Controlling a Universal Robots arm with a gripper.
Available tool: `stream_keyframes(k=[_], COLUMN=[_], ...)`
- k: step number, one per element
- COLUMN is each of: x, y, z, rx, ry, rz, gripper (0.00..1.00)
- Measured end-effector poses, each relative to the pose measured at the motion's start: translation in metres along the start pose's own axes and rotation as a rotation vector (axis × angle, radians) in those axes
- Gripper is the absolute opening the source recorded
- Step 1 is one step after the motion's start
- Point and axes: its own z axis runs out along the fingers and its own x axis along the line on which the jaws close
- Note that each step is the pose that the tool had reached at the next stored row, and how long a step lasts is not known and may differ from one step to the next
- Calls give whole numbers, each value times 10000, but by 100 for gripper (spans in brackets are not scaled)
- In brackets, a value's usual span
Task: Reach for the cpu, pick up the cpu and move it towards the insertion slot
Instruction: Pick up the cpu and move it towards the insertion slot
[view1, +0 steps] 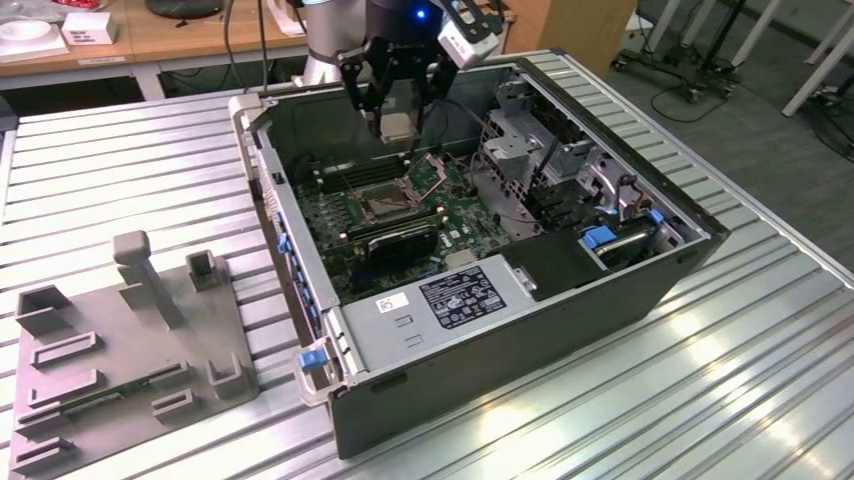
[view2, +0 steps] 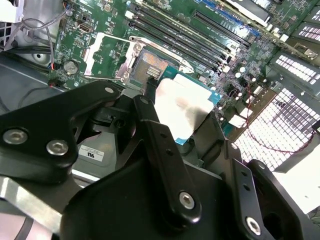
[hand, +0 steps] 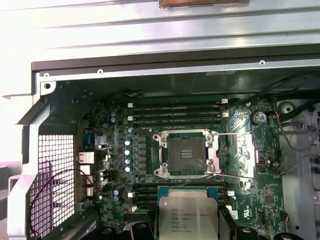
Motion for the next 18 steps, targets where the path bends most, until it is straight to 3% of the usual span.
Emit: stream_keyframes(k=[11,18], x=[9,10], y=[202,253], z=[20,26], rx=[-2,-2], ry=[-1,-1], rz=[-1,-3], gripper=[55,55])
